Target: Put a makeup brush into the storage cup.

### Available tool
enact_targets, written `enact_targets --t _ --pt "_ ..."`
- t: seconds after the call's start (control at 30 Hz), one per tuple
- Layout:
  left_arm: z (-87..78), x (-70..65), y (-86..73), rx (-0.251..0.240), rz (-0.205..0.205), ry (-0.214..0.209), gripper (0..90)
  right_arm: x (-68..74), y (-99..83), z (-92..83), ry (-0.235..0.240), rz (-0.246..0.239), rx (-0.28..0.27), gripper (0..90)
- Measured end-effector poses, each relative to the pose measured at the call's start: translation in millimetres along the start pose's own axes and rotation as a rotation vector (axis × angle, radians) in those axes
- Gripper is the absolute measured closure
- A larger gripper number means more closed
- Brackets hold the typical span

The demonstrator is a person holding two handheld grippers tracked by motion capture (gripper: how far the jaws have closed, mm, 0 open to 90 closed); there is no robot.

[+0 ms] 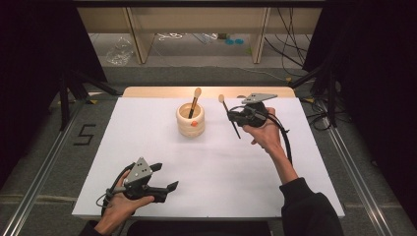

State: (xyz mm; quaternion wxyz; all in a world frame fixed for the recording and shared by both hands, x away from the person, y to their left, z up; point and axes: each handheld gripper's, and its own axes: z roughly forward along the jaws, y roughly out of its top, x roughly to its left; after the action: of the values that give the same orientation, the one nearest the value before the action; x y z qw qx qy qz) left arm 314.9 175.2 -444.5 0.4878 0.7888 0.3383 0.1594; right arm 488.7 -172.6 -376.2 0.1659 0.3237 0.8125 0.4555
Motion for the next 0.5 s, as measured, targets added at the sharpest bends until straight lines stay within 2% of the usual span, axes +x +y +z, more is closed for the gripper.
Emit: enact_targets --t 0.03,0.07,0.2,0.3,0.33,0.37,0.43,0.5 --pt "-0.2 -0.7 -0.5 0.008 -0.015 -0.007 16.7 1.1 1.5 1.7 0.004 -0.002 -0.012 83.3" --pt "-0.3 0.4 -0.2 0.007 -0.002 0.001 16.7 2.3 2.7 3.5 0.013 0.000 -0.026 83.3" --pt "0.1 0.5 0.0 0.006 0.001 0.008 16.7 7.3 7.1 9.0 0.058 0.026 -0.031 83.3" --pt "-0.4 1.1 0.4 0.006 0.020 0.007 16.7 9.3 9.3 13.5 0.072 0.026 -0.047 83.3" --pt "-0.4 1.2 0.3 0.006 0.020 0.008 16.7 9.6 9.9 14.1 0.075 0.029 -0.051 83.3" --pt "-0.3 0.0 -0.2 0.007 -0.003 0.009 16.7 9.8 11.0 14.4 0.070 0.026 -0.052 83.4" --pt "-0.2 1.4 0.1 0.008 0.014 0.003 16.7 11.2 13.3 17.8 0.083 0.031 -0.063 83.4" --pt "0.0 1.7 -0.2 0.008 0.008 0.003 16.7 11.9 16.2 19.9 0.086 0.033 -0.073 83.4"
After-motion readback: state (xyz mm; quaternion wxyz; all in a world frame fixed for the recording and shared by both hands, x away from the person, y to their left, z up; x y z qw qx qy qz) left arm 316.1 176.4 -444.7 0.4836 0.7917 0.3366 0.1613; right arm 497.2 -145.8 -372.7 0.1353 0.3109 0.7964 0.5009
